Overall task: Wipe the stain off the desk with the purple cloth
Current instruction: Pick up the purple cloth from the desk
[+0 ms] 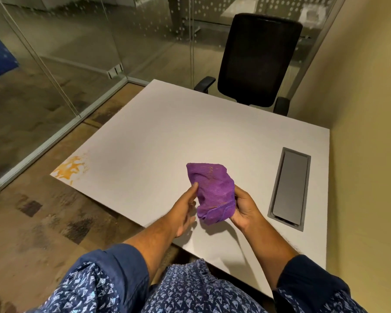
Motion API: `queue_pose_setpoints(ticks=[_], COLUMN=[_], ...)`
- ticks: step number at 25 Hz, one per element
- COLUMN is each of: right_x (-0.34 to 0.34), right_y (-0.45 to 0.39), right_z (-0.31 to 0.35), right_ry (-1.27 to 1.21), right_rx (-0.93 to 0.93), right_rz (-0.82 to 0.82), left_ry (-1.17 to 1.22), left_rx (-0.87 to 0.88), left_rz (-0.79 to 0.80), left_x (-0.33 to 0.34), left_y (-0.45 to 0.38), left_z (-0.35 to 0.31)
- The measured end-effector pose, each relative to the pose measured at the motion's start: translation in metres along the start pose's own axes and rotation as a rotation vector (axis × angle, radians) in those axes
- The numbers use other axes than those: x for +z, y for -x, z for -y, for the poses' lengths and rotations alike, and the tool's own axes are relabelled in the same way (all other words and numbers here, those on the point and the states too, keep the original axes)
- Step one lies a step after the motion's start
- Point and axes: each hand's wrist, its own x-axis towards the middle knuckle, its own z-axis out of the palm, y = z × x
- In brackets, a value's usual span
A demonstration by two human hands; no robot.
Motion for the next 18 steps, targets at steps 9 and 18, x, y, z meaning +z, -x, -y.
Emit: queue_pose_setpoints(ticks=[9, 18], right_x=[0.052, 0.160], right_y=[-0.030, -0.055], right_z=[-0.030, -0.155], right_ry=[0.004, 0.287], right_rx=[0.141, 0.368], right_rz=[0.171, 0.220], left_ry=[0.124, -0.197], left_rx=[0.225, 0.422], left_rz=[-0.066, -0.373], left_x=[-0.066, -0.206], left_y=[0.015, 0.046], left_z=[-0.043, -0.115])
